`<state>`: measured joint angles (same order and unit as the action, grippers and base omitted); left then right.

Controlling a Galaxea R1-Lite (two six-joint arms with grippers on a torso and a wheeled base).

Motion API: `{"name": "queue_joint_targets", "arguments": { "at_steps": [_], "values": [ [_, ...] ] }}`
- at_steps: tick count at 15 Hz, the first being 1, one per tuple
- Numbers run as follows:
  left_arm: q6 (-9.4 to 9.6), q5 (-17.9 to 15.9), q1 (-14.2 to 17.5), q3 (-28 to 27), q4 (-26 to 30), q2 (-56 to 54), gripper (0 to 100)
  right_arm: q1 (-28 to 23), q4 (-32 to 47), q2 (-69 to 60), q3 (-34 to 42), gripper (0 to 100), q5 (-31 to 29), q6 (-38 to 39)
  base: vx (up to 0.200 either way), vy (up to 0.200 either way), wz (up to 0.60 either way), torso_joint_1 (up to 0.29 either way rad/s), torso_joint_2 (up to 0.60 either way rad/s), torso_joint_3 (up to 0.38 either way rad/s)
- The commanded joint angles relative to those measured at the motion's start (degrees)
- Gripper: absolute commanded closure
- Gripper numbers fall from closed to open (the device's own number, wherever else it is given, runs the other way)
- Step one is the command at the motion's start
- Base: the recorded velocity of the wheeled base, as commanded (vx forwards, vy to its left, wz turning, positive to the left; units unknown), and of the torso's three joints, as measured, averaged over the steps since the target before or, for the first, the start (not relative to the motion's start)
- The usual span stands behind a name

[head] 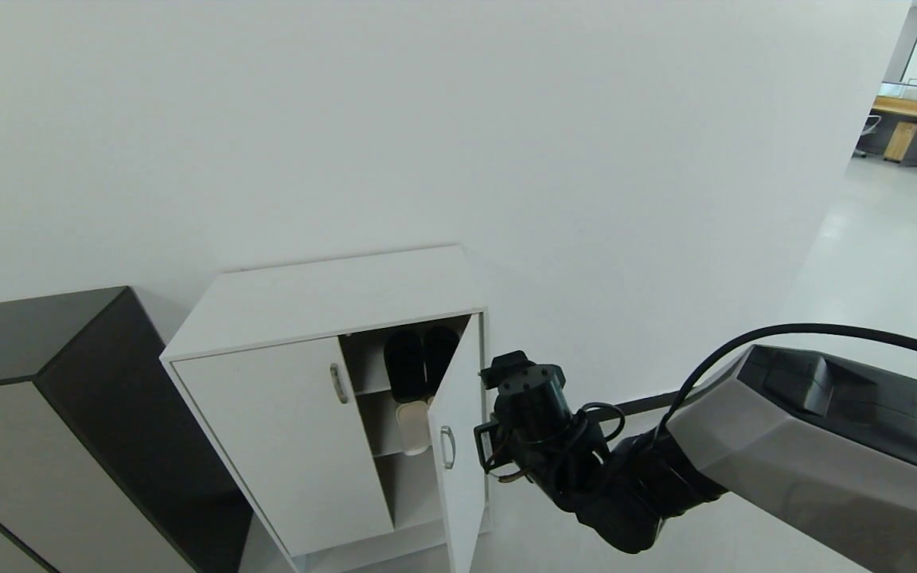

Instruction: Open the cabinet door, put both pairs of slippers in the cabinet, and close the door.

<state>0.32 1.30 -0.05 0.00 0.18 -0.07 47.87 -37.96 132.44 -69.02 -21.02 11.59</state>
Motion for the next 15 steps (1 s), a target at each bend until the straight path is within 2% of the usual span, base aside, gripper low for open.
{"name": "queue_joint_targets", "arguments": {
  "at_steps": [1, 4, 11, 15],
  "values": [
    [0.03, 0.0, 0.0, 0.0, 0.0, 0.1, 100, 0.0, -0.4, 0.1, 0.1, 100, 0.0, 0.0, 0.0, 0.0, 0.6, -0.002, 0.0, 0.007],
    [0.03, 0.0, 0.0, 0.0, 0.0, 0.1, 100, 0.0, -0.4, 0.5, 0.3, 100, 0.0, -0.1, 0.0, 0.0, 0.6, -0.001, 0.0, 0.005],
    [0.03, 0.0, 0.0, 0.0, 0.0, 0.1, 100, -0.3, -10.8, 0.7, 5.6, 100, 1.9, -3.4, 0.0, 0.0, 0.0, 0.0, 0.0, 0.0],
    [0.03, 0.0, 0.0, 0.0, 0.0, 0.1, 100, -4.2, -15.3, -3.7, 12.9, 100, 2.0, -3.9, 0.0, 0.0, 0.0, 0.0, 0.0, 0.0]
  ]
}}
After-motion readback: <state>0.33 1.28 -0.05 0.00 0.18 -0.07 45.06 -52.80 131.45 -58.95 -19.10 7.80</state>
